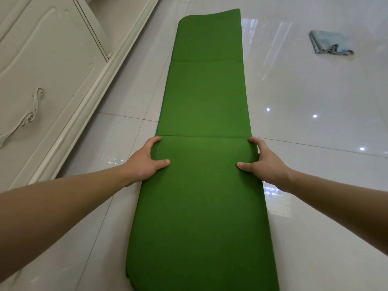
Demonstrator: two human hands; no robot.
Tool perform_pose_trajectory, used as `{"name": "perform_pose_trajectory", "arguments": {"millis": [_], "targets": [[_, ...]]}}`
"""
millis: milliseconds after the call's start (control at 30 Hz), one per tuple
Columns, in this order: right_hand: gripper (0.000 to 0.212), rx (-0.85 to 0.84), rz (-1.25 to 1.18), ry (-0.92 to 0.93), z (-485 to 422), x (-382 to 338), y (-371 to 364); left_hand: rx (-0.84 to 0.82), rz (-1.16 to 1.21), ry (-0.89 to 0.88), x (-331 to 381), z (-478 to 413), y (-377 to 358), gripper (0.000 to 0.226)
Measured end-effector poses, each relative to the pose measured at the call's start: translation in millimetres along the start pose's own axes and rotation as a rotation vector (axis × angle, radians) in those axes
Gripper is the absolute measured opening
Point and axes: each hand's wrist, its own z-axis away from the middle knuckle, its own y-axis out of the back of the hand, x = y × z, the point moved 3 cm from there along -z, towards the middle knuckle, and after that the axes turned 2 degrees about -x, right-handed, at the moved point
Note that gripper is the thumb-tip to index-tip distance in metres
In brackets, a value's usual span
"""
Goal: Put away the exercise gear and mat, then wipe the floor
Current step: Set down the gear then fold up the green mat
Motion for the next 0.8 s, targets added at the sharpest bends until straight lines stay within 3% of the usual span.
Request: {"name": "perform_pose_trajectory", "arguments": {"millis": [467,800], "targets": [[0.079,-0.097,0.013,-0.066,72.8,22.5,-22.9,-0.103,-0.031,0.084,-35.2,67.2,-8.3,0.078],[0.092,-0.110,-0.081,-0.098,62.6,8.9,-17.2,-0.055,0.179,0.212,-20.1,57.3,-11.1,0.076]]}}
